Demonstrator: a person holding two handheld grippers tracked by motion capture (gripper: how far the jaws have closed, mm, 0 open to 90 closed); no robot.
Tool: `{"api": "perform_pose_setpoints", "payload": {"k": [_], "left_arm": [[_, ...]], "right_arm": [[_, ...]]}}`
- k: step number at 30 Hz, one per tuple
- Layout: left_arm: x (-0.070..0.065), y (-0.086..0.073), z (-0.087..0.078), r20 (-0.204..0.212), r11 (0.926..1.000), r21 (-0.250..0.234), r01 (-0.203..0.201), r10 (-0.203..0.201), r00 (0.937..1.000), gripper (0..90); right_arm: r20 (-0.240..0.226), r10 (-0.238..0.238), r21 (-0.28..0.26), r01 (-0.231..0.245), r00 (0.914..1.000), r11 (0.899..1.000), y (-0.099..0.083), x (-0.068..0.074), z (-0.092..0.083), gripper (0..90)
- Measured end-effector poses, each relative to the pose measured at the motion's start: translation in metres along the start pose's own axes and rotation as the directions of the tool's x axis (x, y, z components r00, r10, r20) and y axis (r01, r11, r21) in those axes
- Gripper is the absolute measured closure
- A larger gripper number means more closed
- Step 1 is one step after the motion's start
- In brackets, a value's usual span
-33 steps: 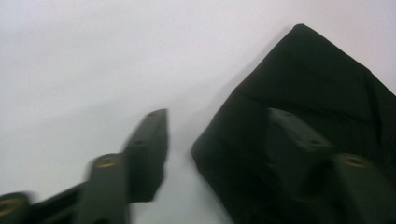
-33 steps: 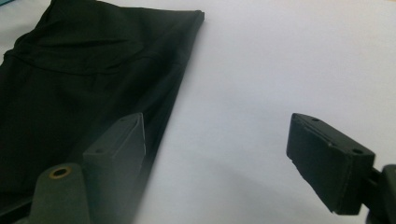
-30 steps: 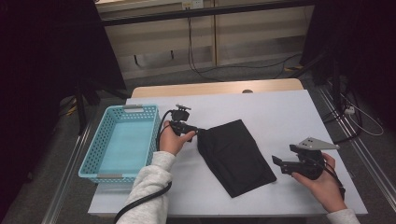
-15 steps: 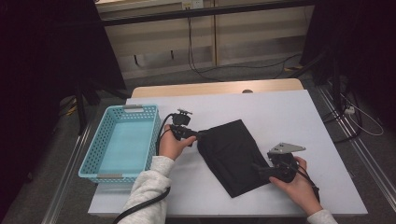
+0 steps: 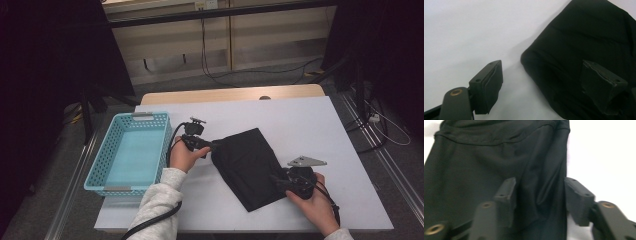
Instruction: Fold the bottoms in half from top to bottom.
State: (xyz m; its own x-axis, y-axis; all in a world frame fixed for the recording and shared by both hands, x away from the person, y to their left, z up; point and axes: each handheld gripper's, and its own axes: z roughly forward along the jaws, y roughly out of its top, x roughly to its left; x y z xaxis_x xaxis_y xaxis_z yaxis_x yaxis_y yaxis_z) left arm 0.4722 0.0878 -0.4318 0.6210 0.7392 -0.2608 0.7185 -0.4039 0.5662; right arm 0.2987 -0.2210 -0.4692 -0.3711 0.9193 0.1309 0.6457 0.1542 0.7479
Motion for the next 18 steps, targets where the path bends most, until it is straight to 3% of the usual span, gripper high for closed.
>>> {"api": "perform_pose_setpoints", "payload": {"k": [3, 6, 11, 15, 16, 18], "left_arm": [[0.0, 0.001, 0.002, 0.007, 0.9999, -0.008, 0.011, -0.011, 0.9999, 17.6], [0.0, 0.0, 0.005, 0.01, 0.9999, -0.006, 0.014, -0.014, 0.9998, 15.6], [-0.008, 0.003, 0.011, 0.002, 0.9998, -0.012, 0.014, -0.014, 0.9999, 14.5], [-0.009, -0.001, 0.021, -0.042, 0.9996, 0.026, 0.011, -0.01, 0.9991, 14.8], [-0.009, -0.002, 0.021, -0.05, 0.9998, 0.015, 0.015, -0.014, 0.9986, 15.2], [-0.012, -0.001, 0.021, -0.083, 0.9993, 0.036, -0.013, 0.016, 0.9964, 20.7]], "right_arm": [[-0.003, 0.023, -0.011, -0.023, 0.9997, 1.0, -0.002, 0.004, 0.0, 60.0], [-0.041, 0.047, -0.012, -0.048, 0.998, 0.999, -0.002, 0.007, 0.001, 72.1], [-0.046, 0.035, -0.009, -0.035, 0.9983, 0.999, -0.001, 0.01, 0.001, 75.4], [-0.054, 0.021, -0.026, -0.022, 0.9983, 0.999, -0.003, 0.01, 0.001, 75.5], [-0.054, 0.022, -0.027, -0.024, 0.9983, 0.999, -0.003, 0.01, 0.001, 75.4], [-0.05, 0.017, -0.029, -0.018, 0.9986, 0.999, -0.003, 0.011, 0.001, 75.5]]}}
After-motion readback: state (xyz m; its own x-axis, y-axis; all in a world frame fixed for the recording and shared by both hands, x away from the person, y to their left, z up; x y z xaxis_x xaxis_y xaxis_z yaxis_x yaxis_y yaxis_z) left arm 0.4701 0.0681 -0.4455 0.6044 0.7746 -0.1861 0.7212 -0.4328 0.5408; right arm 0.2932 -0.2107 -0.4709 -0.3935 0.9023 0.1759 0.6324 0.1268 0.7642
